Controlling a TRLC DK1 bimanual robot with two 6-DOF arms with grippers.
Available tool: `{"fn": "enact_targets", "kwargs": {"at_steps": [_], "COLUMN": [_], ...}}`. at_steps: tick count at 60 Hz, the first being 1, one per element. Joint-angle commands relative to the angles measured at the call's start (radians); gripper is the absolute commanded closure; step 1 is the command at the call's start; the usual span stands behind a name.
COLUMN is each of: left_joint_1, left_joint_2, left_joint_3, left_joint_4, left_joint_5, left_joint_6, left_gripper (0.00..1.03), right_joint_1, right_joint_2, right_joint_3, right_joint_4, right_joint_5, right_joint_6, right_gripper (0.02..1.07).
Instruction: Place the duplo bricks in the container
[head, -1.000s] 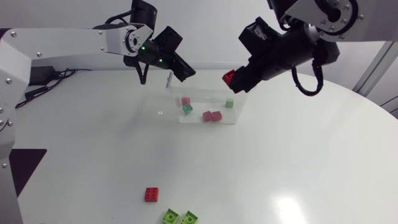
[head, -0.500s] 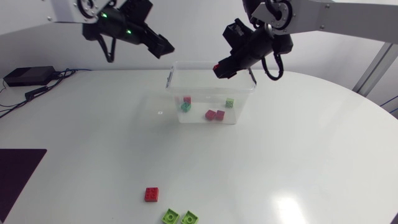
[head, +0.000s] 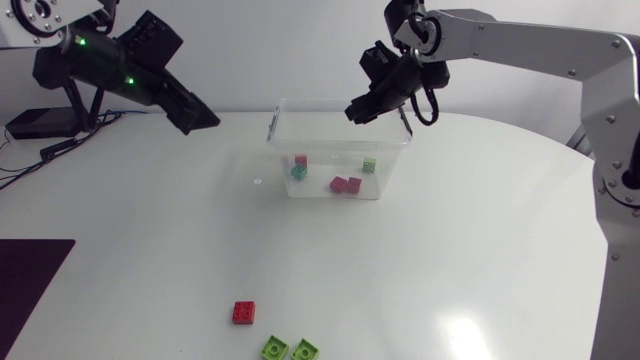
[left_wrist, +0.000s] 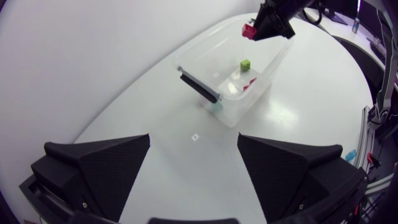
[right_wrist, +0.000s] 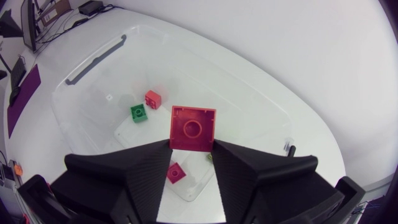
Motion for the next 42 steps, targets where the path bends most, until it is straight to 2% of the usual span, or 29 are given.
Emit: {"fn": "enact_targets", "kwargs": {"at_steps": [1, 3, 6, 19, 26, 42], "left_joint_1": [0.006, 0.006, 0.006, 0.036, 0.044, 0.084], "left_joint_2": [-0.061, -0.07, -0.085, -0.13, -0.144, -0.157], "left_joint_3": [-0.077, -0.095, -0.123, -0.223, -0.255, -0.256], "left_joint_4": [-0.013, -0.02, -0.039, -0.096, -0.152, -0.349], "left_joint_5": [-0.026, -0.034, -0.049, -0.097, -0.153, -0.207], "left_joint_6": [0.026, 0.026, 0.026, 0.018, 0.009, -0.056], "left_gripper": [0.05, 0.05, 0.05, 0.05, 0.05, 0.05], "right_joint_1": [-0.005, -0.005, -0.004, 0.004, 0.003, 0.001], "right_joint_2": [0.039, 0.047, 0.055, 0.061, 0.038, -0.083], "right_joint_3": [0.026, 0.032, 0.037, 0.043, 0.025, -0.133], "right_joint_4": [-0.017, -0.019, -0.023, -0.031, -0.04, 0.003], "right_joint_5": [0.023, 0.032, 0.041, 0.053, 0.052, 0.052], "right_joint_6": [0.016, 0.013, 0.011, 0.005, 0.005, 0.011], "right_gripper": [0.21, 0.12, 0.07, 0.07, 0.07, 0.07]}}
